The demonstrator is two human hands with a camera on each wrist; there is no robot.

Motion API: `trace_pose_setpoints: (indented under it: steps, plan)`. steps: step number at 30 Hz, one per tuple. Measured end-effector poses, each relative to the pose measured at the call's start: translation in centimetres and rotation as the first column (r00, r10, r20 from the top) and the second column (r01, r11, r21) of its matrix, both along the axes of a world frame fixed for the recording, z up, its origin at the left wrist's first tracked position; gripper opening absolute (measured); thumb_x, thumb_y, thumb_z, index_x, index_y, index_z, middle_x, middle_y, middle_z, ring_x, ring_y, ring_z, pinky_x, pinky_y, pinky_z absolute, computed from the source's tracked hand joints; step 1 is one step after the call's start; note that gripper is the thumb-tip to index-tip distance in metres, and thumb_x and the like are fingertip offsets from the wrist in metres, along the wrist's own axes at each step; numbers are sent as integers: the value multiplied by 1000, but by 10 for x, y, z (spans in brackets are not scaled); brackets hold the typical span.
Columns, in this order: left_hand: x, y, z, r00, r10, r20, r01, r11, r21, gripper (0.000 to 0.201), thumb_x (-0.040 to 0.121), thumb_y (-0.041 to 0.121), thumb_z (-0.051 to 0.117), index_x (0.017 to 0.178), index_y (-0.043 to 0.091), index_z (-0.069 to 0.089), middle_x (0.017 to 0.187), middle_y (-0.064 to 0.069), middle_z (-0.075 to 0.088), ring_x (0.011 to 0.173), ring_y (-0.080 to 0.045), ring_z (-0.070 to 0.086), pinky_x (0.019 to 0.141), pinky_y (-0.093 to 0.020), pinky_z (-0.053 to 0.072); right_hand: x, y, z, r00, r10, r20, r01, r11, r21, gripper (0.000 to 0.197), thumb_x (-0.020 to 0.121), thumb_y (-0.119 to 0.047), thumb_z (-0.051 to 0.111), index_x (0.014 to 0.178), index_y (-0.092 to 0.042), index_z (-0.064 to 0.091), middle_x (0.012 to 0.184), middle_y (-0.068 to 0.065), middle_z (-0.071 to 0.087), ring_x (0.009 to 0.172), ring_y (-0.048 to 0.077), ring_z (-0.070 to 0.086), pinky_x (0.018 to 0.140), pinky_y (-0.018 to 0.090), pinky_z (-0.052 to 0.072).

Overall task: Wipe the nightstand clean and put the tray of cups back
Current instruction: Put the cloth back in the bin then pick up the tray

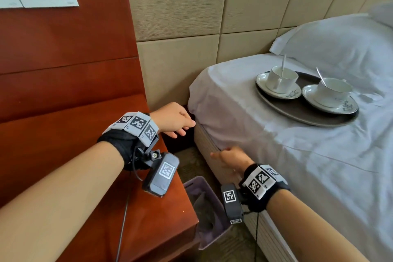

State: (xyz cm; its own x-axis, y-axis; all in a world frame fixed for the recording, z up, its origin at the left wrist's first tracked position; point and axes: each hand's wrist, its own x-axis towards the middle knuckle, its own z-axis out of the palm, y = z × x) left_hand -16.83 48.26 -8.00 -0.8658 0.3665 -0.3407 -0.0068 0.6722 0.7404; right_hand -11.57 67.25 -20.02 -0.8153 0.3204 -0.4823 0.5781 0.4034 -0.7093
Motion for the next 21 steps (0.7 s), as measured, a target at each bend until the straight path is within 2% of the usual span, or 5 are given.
trace_pose_setpoints:
  steps: [4,9,14,16,21]
  plan:
    - [2,16,5,999,-30,-10,30,999,-13,26,95,24,59,111,6,66,110,-9,68,98,-21,70,78,-31,56,17,6,52,970,-180,-164,122,941,-316,18,91,-22,65,100,-7,65,87,6,63,80,18,62,66,31,53]
    - [3,49,21,999,-39,-19,39,998,39,25,95,25,58,112,7,63,107,-8,66,97,-20,68,77,-31,56,40,39,118,887,-381,-260,192,817,-543,24,94,-21,59,113,-5,58,102,16,64,93,28,69,78,42,58]
    - [6,108,41,1000,-24,13,21,977,214,16,95,22,57,103,8,54,92,-6,59,91,-23,64,83,-36,55,60,81,144,810,-561,-170,321,666,-673,35,93,-16,56,119,5,46,107,25,60,87,34,68,68,42,57]
    - [7,132,45,998,-2,58,-14,960,278,14,94,20,57,98,8,52,88,-7,56,86,-22,61,78,-34,53,64,93,149,798,-589,-126,363,638,-679,37,93,-15,55,122,5,44,109,27,58,85,35,67,65,43,56]
    - [2,173,44,982,57,179,-120,924,363,20,93,19,59,93,0,53,104,-18,57,94,-29,62,90,-39,55,67,127,163,744,-667,-31,457,543,-705,51,95,-9,51,139,7,30,102,29,51,85,39,60,60,44,50]
